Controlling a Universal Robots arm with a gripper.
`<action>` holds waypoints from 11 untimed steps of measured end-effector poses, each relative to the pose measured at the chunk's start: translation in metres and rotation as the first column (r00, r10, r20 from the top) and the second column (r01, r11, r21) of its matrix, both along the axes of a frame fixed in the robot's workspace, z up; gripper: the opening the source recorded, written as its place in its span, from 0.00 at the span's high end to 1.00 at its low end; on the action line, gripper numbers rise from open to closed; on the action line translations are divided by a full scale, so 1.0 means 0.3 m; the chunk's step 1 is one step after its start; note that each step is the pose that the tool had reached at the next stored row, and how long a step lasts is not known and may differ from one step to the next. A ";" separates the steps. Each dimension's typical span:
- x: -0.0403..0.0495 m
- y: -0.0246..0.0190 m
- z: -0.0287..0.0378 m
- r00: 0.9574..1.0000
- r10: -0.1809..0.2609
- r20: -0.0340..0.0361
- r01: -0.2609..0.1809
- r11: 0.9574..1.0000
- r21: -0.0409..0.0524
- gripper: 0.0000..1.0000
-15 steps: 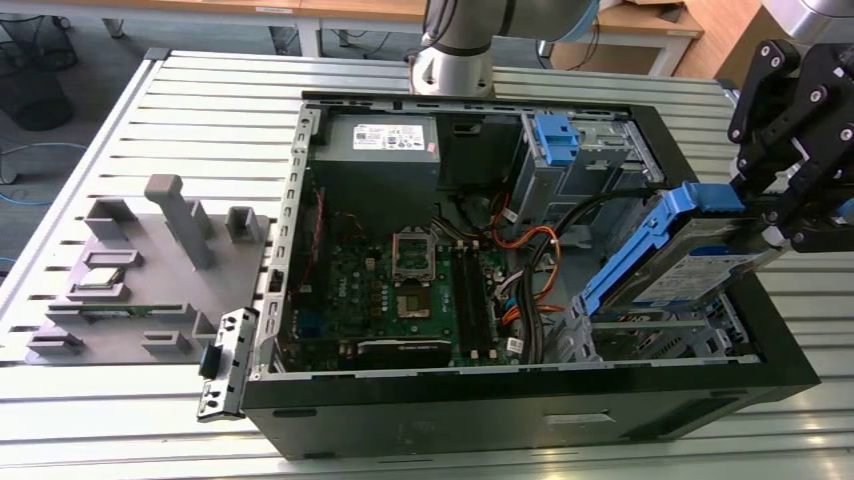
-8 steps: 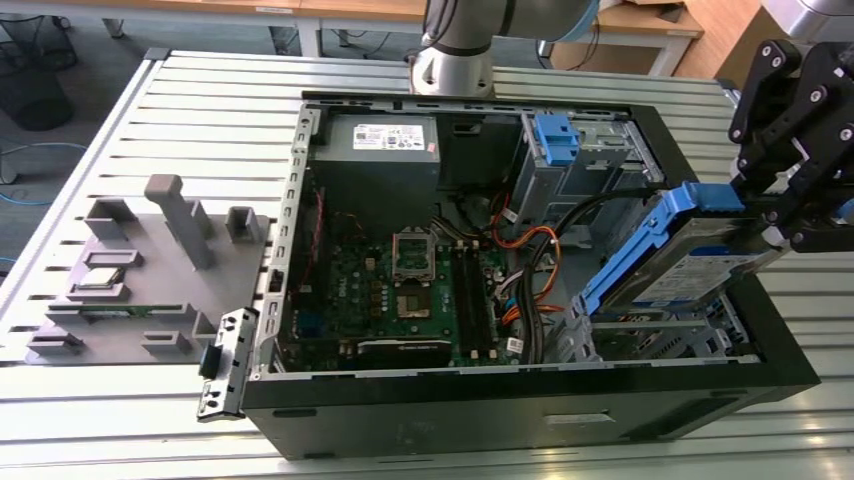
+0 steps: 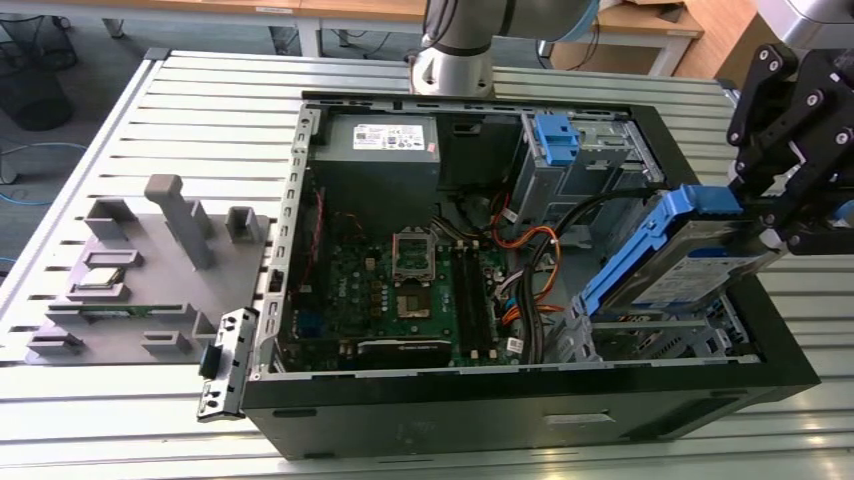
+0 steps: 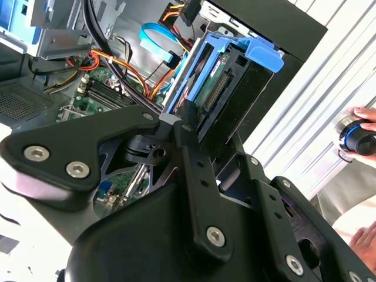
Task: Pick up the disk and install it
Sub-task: 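Insert the disk into the insertion slot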
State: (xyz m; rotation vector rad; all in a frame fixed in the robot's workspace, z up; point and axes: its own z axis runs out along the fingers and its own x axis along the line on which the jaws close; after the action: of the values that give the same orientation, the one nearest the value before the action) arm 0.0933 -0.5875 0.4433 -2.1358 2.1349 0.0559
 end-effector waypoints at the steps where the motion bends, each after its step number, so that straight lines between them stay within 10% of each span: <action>1: 0.000 0.000 -0.002 1.000 0.000 0.000 0.000 1.000 0.000 0.65; 11: 0.000 0.000 -0.018 1.000 0.000 0.009 0.000 1.000 0.000 0.65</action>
State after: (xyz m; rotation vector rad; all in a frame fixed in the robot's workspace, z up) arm 0.0932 -0.5875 0.4380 -2.1318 2.1299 0.0462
